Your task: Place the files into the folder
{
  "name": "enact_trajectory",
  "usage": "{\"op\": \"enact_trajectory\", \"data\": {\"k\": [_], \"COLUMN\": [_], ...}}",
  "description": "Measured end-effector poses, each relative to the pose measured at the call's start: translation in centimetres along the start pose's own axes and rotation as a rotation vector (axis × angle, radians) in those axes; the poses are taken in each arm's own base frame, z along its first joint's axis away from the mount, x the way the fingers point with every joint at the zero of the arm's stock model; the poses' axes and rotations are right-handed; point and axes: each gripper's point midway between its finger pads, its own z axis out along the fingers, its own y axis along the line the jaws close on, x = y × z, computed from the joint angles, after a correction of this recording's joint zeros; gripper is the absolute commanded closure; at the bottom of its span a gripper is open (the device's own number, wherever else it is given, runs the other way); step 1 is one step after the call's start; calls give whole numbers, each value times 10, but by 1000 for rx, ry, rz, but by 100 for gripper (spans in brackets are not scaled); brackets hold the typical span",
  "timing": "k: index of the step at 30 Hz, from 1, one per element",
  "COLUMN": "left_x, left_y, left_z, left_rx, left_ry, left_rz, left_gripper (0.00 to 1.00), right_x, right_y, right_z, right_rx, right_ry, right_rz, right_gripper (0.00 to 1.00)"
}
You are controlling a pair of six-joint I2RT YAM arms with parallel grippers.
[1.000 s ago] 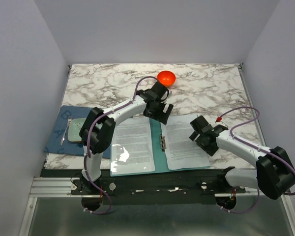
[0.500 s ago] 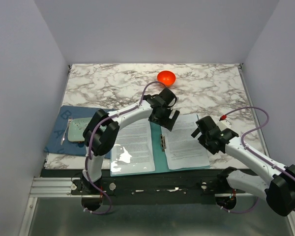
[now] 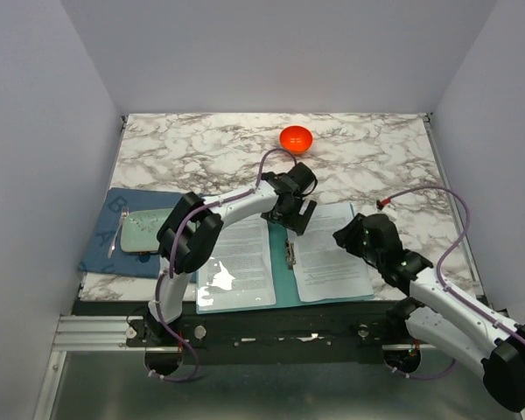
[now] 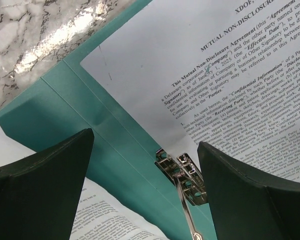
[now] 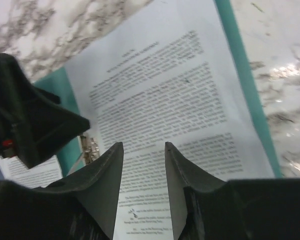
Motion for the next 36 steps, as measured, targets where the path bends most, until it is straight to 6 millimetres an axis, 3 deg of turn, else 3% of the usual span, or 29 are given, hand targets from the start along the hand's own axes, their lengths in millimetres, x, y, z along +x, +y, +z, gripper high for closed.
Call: {"op": "enact_trajectory", "data": {"k": [4,8,22,36], "left_x": [-2,-6,3,3], "left_y": [-5,-7,-9,-8], "left_z": [2,1,18,22], "left_rx": [-10,-19,-60,-69], "left_ry": [-7,-18,6,9], "left_rz": [14,20,41,41], "left_gripper": [1,1,1,1], "right_x": [-6,-4,28,104], "right_y": [32,55,108,119], "right_z": [0,-2,-19,-10], "right_rx": [-190,-356,-730,-851], "right_ry": [-37,-64,-18,153], "right_rz": [-86,-148,-355,-501], "right_gripper": [83,99,99,99]}}
